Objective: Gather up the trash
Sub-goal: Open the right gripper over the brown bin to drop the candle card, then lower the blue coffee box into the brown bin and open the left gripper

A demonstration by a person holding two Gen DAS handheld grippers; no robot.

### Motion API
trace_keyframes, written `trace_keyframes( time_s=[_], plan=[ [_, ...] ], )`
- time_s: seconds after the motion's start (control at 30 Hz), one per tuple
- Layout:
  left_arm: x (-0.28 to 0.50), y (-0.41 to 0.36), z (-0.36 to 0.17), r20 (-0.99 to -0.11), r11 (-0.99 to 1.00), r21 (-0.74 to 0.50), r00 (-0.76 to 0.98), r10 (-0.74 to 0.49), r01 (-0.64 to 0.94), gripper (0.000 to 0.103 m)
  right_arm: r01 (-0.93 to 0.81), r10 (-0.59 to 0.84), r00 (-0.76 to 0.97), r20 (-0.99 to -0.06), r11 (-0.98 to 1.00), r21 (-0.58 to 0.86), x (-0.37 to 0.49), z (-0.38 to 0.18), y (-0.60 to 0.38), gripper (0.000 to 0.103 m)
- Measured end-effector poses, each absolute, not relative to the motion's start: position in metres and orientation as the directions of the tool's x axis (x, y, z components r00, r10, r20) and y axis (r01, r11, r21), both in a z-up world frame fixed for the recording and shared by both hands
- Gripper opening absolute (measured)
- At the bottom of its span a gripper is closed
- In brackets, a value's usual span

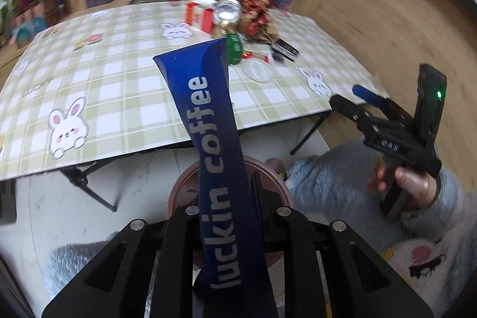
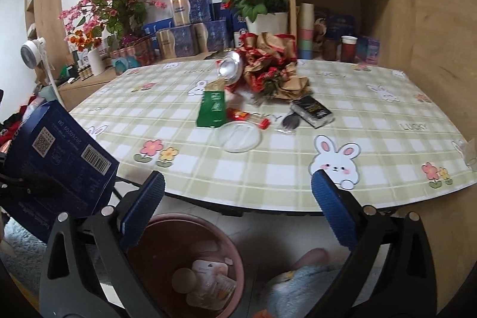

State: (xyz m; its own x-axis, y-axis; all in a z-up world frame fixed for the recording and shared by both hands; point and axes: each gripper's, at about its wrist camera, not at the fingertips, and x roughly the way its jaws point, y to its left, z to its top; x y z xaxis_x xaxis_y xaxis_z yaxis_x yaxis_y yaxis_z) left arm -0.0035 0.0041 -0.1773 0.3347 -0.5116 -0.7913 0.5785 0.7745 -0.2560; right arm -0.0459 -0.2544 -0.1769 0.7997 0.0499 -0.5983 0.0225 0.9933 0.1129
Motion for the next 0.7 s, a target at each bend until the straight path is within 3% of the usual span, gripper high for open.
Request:
trace_keyframes(
  time_s=[0.43, 0.7],
  plan=[
    [-0.014, -0.042, -0.23, -0.862, 0.634, -0.156, 0.21, -0.462, 0.757, 0.017, 0.085, 0.024, 0.788, -0.615, 0.985, 0.147, -0.048, -0.188, -0.266, 0.097],
    [0.005, -0.041, -0.263, -0.875, 0.634, -0.223, 0.135, -0.466, 0.74, 0.018, 0.165, -0.026, 0.775, -0.631, 0.973, 0.164, -0.049, -0.195, -0.278, 0.097]
  ],
)
